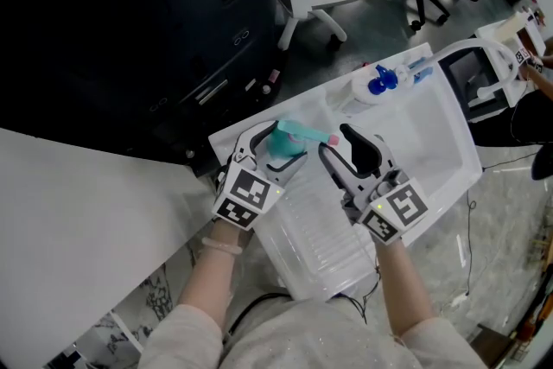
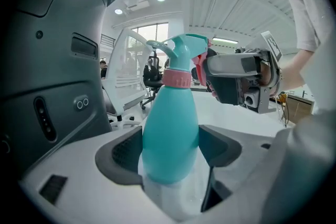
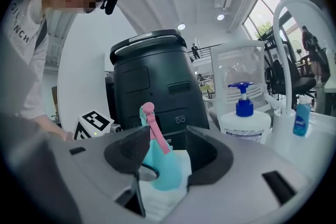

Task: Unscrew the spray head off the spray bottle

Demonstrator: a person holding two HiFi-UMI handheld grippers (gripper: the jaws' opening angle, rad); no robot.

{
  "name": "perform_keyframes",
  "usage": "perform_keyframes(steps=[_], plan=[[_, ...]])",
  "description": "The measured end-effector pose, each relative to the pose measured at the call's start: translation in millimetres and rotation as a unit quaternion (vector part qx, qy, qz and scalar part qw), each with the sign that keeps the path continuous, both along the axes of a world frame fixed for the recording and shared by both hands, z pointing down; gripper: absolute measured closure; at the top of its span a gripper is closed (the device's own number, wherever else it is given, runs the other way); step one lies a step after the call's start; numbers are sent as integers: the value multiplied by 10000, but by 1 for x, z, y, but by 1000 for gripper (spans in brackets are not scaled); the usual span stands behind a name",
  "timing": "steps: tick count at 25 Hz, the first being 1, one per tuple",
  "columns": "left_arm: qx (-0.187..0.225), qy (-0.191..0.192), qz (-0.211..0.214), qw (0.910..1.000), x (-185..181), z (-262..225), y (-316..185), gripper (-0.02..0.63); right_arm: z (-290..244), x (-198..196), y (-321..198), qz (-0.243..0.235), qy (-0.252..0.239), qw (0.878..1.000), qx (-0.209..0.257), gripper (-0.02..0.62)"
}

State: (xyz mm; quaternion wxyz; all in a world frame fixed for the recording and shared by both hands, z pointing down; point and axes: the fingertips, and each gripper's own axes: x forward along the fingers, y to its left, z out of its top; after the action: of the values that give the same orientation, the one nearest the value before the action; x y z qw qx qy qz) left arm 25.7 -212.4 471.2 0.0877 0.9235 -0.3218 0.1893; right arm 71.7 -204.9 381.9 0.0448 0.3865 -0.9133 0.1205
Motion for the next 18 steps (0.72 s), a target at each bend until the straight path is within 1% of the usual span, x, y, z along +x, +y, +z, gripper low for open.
perform_keyframes(steps=[5, 8, 11, 14, 18], plan=[[-7, 1, -7, 10000, 0, 0, 0, 272, -2, 4, -14, 259, -151, 9995, -21, 385], [-11, 19, -26, 10000, 0, 0, 0, 272, -4, 2, -19, 416, -100, 9991, 25, 401], [-11, 24, -42, 10000, -1, 0, -1, 272, -8, 1, -11, 437, -2, 9990, 127, 413], [-8, 25, -44, 10000, 0, 0, -1, 272, -11, -3, 4, 310, -114, 9994, 117, 414], [-18, 22, -57, 10000, 0, 0, -1, 272, -14, -24, 14, -70, -427, 9990, -66, 407]])
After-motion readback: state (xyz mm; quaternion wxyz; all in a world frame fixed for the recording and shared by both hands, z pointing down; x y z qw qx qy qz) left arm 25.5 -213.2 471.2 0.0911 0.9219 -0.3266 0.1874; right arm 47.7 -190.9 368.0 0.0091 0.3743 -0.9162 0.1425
